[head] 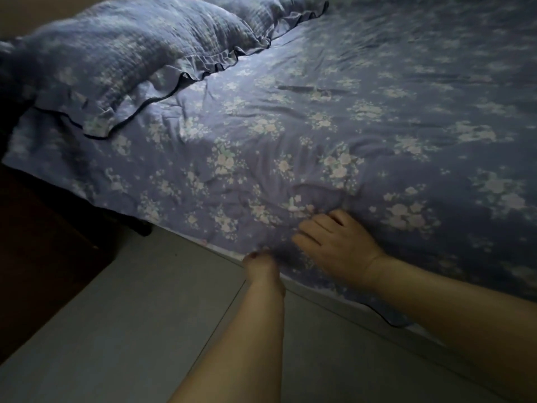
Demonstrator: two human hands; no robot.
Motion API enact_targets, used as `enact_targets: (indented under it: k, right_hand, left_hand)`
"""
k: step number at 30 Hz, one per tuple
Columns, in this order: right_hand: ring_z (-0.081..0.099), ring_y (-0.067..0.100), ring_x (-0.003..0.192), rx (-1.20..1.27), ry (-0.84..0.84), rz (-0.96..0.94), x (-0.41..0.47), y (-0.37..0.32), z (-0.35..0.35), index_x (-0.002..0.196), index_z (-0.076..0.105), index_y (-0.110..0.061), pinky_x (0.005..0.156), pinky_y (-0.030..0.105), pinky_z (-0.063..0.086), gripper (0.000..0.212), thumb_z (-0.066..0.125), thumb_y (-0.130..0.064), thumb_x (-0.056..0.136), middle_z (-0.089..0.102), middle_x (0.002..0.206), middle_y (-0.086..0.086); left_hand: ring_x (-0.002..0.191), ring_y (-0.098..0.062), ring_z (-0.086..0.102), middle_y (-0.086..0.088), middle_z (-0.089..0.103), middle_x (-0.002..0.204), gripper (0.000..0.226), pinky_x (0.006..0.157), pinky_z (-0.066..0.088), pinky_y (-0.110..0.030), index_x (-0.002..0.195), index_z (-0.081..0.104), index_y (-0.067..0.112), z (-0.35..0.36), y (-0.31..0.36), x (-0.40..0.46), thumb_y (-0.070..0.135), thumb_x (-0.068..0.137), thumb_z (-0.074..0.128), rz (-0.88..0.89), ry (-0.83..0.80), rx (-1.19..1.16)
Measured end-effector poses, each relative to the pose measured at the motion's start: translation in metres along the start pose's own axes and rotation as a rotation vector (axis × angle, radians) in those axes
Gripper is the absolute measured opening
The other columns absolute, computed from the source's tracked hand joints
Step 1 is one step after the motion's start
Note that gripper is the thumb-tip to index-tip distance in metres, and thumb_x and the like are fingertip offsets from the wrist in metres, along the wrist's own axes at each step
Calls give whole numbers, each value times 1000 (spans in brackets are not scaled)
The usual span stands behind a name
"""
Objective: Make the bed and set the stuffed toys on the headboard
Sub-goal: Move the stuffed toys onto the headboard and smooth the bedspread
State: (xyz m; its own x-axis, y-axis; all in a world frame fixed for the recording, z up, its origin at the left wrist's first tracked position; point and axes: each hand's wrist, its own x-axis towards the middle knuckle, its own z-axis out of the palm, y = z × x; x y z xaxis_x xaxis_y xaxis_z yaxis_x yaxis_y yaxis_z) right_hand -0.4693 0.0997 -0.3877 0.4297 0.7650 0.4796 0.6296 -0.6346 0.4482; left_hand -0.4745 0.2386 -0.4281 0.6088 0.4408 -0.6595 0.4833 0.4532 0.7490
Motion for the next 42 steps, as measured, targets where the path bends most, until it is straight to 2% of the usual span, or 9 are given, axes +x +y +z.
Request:
enact_targets:
  k: [5, 9, 15, 20, 26, 30, 34, 38, 42]
  right_hand:
    - [61, 24, 72, 69, 25, 30, -4, -19, 10, 86, 68, -18, 73, 34, 31, 38, 30, -17, 90, 66, 87, 3]
    - [61, 26, 75, 104, -98, 26, -7, -29, 13, 92, 65, -16, 71, 35, 30, 26, 48, -27, 75, 65, 93, 6]
    - [61, 22, 77, 193, -242, 138, 24, -60, -6, 115, 49, -16, 70, 35, 33, 85, 80, -52, 46, 64, 94, 2]
    - [57, 20, 44, 247, -74, 224, 64, -70, -36, 77, 66, -19, 48, 22, 39, 39, 83, -22, 42, 59, 52, -1]
    - [56, 25, 40, 461, -109, 231, 78, -52, -76, 72, 64, -16, 40, 23, 33, 23, 44, -26, 65, 60, 50, 1]
    - [60, 31, 84, 598, -290, 281, 83, -35, -104, 108, 59, -17, 63, 27, 31, 29, 43, -21, 84, 67, 93, 8]
    - [56, 29, 87, 583, -407, 273, 92, -28, -121, 111, 55, -20, 66, 30, 38, 23, 48, -15, 89, 62, 93, 7]
    - [46, 25, 78, 461, -610, 181, 109, -39, -127, 121, 47, -17, 61, 29, 35, 28, 47, -22, 93, 45, 81, 2]
    - [57, 28, 102, 359, -740, 51, 117, -61, -113, 124, 43, -19, 65, 29, 35, 39, 49, -39, 92, 58, 115, 6]
  left_hand:
    - [92, -21, 56, -8, 60, 122, 34, 80, 45, -29, 125, 54, 7, 6, 0, 14, 17, 93, 55, -87, -74, -245]
    - [76, -18, 62, -12, 65, 117, 41, 49, 50, -19, 124, 57, 7, -5, -1, 14, 22, 87, 62, -41, -117, -306]
    - [63, -19, 58, -5, 63, 75, 17, 46, 46, -18, 85, 64, 11, -35, 11, -30, 21, 73, 61, 28, -198, -461]
    - [41, -13, 48, 2, 49, 43, 35, 43, 39, -16, 49, 48, 15, -55, 41, -53, 19, 84, 46, 54, -267, -583]
    - [86, -29, 58, -14, 62, 91, 30, 80, 47, -38, 99, 59, 5, -90, 89, -65, 29, 88, 45, 127, -244, -826]
    - [88, -28, 60, -12, 63, 93, 24, 84, 49, -38, 92, 61, 10, -118, 127, -63, 28, 89, 46, 262, -201, -904]
    - [108, -35, 60, -13, 66, 113, 30, 100, 43, -49, 102, 67, 12, -150, 158, -42, 34, 86, 54, 306, -96, -997]
    - [103, -28, 62, -8, 65, 115, 34, 97, 46, -47, 104, 69, 9, -178, 170, -26, 24, 73, 69, 427, 220, -1000]
    - [91, -18, 55, -3, 57, 114, 21, 80, 45, -30, 97, 60, 23, -205, 157, -24, 6, 87, 54, 510, 519, -870]
